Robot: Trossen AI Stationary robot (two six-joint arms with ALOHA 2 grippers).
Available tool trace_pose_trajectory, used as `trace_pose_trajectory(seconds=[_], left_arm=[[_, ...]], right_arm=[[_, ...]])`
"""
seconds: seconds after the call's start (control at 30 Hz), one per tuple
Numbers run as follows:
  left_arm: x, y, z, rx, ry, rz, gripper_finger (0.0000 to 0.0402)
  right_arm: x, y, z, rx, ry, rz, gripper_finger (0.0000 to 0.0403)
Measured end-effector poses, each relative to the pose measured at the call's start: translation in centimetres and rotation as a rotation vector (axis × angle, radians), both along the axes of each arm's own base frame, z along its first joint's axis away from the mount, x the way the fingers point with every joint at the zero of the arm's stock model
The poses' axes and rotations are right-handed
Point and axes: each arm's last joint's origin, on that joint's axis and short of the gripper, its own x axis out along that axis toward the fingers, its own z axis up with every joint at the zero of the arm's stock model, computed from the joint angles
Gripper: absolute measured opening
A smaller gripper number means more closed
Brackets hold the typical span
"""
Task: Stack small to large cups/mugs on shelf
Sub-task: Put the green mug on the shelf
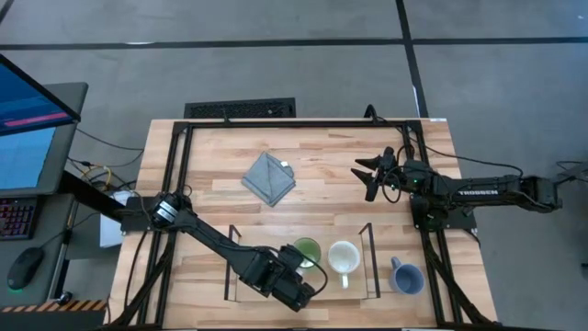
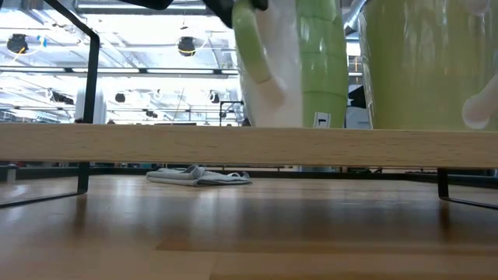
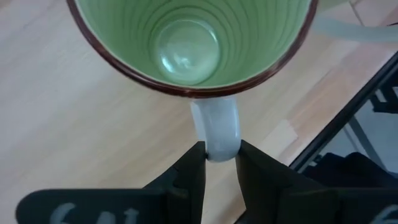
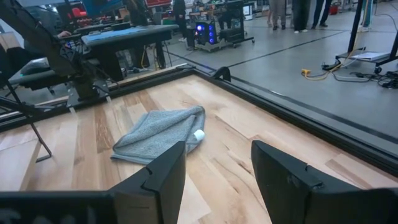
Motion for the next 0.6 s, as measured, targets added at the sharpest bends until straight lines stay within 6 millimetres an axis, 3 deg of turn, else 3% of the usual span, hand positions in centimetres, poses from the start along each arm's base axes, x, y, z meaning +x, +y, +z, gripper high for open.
trace_pose_trajectory(seconds=[0.6], left_arm=[[0.41, -0.23, 0.18, -0.027, -0.044, -0.004, 0.0076]], right_arm=[[0.0, 0.0, 0.0, -0.001, 0.0, 0.0, 0.0205]])
